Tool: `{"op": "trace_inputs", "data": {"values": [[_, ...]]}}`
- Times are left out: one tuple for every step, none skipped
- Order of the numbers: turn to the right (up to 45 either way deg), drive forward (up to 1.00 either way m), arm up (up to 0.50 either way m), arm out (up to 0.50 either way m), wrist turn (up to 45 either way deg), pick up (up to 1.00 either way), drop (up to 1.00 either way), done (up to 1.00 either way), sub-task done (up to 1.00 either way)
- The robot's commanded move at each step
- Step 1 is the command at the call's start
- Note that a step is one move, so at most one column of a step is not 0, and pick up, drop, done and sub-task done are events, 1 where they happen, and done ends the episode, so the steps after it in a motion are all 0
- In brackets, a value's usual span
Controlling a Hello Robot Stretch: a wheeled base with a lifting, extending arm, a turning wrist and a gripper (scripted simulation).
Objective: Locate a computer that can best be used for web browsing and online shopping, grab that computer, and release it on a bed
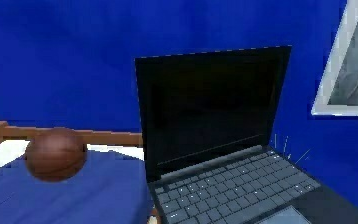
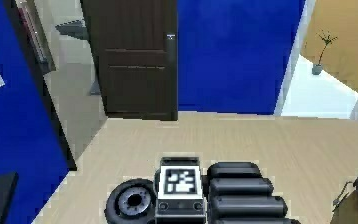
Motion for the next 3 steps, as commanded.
{"op": "trace_inputs", "data": {"values": [[-45.0, 0.0, 0.0, 0.0, 0.0, 0.0, 0.0, 0.0, 0.0], [-45.0, 0.0, 0.0, 0.0, 0.0, 0.0, 0.0, 0.0, 0.0], [-45.0, 0.0, 0.0, 0.0, 0.0, 0.0, 0.0, 0.0, 0.0]]}}
